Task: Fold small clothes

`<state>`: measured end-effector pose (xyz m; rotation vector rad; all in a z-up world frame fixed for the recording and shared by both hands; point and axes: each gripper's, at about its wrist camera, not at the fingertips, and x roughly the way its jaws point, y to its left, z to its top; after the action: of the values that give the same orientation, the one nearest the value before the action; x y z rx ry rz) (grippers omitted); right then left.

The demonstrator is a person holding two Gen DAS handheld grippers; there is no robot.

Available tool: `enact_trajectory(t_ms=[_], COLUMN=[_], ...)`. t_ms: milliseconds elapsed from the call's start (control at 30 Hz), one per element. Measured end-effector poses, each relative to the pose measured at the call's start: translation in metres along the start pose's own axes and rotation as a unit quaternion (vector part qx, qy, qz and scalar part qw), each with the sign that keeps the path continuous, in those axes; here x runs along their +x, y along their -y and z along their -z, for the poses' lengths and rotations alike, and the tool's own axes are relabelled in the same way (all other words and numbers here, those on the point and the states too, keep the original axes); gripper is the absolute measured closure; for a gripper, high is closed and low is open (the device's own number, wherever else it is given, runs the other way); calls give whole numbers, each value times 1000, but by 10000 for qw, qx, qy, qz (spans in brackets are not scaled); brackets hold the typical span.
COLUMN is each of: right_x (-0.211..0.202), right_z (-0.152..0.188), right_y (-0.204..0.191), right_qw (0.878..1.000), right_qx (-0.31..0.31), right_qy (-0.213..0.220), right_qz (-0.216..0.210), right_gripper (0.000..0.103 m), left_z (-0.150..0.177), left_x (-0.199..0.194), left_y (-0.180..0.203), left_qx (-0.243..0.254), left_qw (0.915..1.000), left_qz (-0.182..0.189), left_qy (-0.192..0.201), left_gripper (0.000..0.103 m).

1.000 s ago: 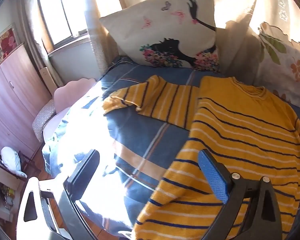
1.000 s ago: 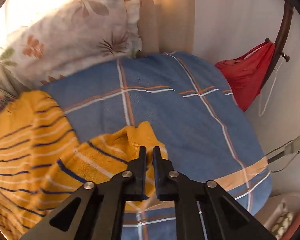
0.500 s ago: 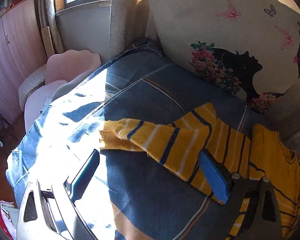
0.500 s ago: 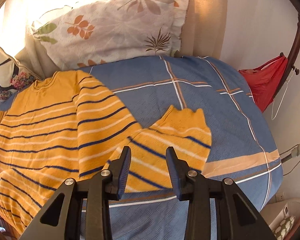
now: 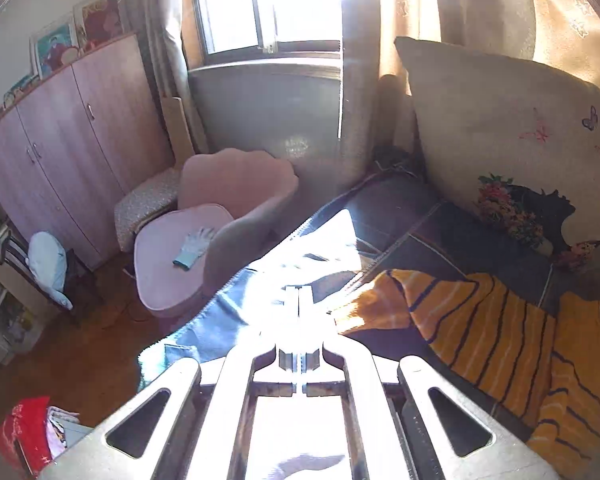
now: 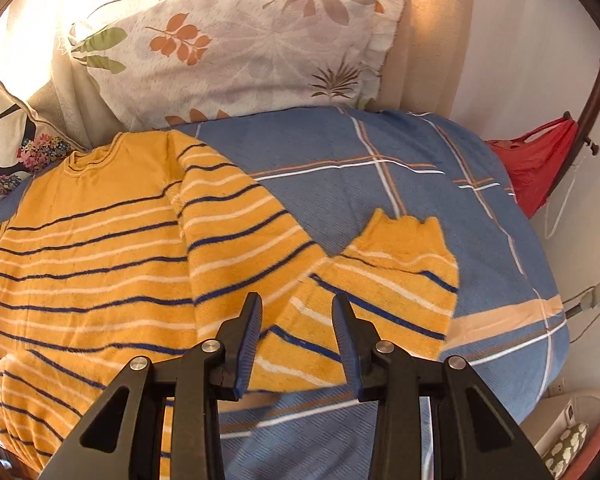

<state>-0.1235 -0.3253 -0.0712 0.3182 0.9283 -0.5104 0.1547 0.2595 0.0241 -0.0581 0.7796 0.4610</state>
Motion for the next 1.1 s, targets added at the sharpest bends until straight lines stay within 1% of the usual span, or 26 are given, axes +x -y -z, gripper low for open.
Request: enact_trajectory(t_ms=[33, 67, 100, 133, 167, 233, 267, 300, 333, 400, 467, 567, 633, 700, 733, 767, 800, 833, 867, 933, 1033, 1100], right_x=[3, 5, 7, 7, 8, 11, 12, 10, 11, 13, 7, -2, -8, -11, -11, -12, -12, -11, -10, -8, -4, 0], right_z=[-2, -3, -4, -5, -6, -7, -5, -5, -4, 0, 4, 6, 9, 13, 13, 13, 14, 14, 13, 13, 8, 6], right_y=[-5, -9, -13, -19, -26, -43, -49, -55, -61, -67, -65, -55, -46, -40, -36, -34, -32, -31, -32, -35, -42, -46], right_qw=[10000, 9998, 9992, 9982, 9977, 9970, 9970, 9972, 9975, 9978, 9979, 9981, 9984, 9984, 9984, 9984, 9984, 9984, 9984, 9983, 9986, 9988], right_qx=[-14, -25, -24, -45, -108, -267, -335, -403, -472, -561, -599, -616, -532, -452, -425, -401, -380, -364, -360, -383, -413, -419], right_qy=[-31, -90, -104, -102, -116, -84, -62, -41, -14, -3, 5, 4, -15, -57, -64, -73, -88, -111, -126, -134, -90, -65], right_qz=[-60, -176, -377, -592, -659, -718, -696, -626, -533, -341, -241, 70, 191, 324, 356, 383, 404, 423, 423, 417, 328, 254], right_gripper=[64, 64, 64, 64, 64, 64, 64, 64, 64, 64, 64, 64, 64, 64, 64, 64, 64, 64, 64, 64, 64, 64], left_z=[-3, -9, -12, -11, -7, 3, 11, 15, 19, 19, 17, 20, 23, 25, 25, 23, 21, 18, 14, 6, -7, -13], left_x=[0, 5, 11, 14, 16, 13, 8, 8, 9, 17, 35, 67, 86, 98, 101, 105, 110, 113, 111, 100, 70, 55], left_y=[-12, -25, -33, -38, -40, -28, -17, -5, 7, 34, 59, 83, 92, 93, 92, 90, 87, 82, 76, 63, 41, 22], left_qx=[5, -69, -127, -175, -219, -218, -176, -137, -88, 130, 358, 401, 387, 264, 193, 116, 13, -173, -341, -437, -356, -279], left_qw=[9997, 9996, 9999, 9991, 9976, 9945, 9924, 9904, 9892, 9861, 9846, 9786, 9777, 9766, 9767, 9763, 9745, 9719, 9708, 9761, 9880, 9951], left_qz=[-232, -256, -45, 242, 498, 903, 1125, 1311, 1423, 1636, 1674, 1881, 1862, 1874, 1858, 1833, 1805, 1875, 1933, 1764, 1319, 854], left_qy=[64, 52, -95, -307, -428, -484, -456, -408, -344, -251, -362, -736, -887, -1020, -1060, -1148, -1333, -1411, -1378, -1190, -717, -403], left_gripper=[103, 103, 103, 103, 100, 76, 47, 35, 26, 25, 24, 24, 24, 25, 40, 87, 96, 99, 99, 99, 99, 99])
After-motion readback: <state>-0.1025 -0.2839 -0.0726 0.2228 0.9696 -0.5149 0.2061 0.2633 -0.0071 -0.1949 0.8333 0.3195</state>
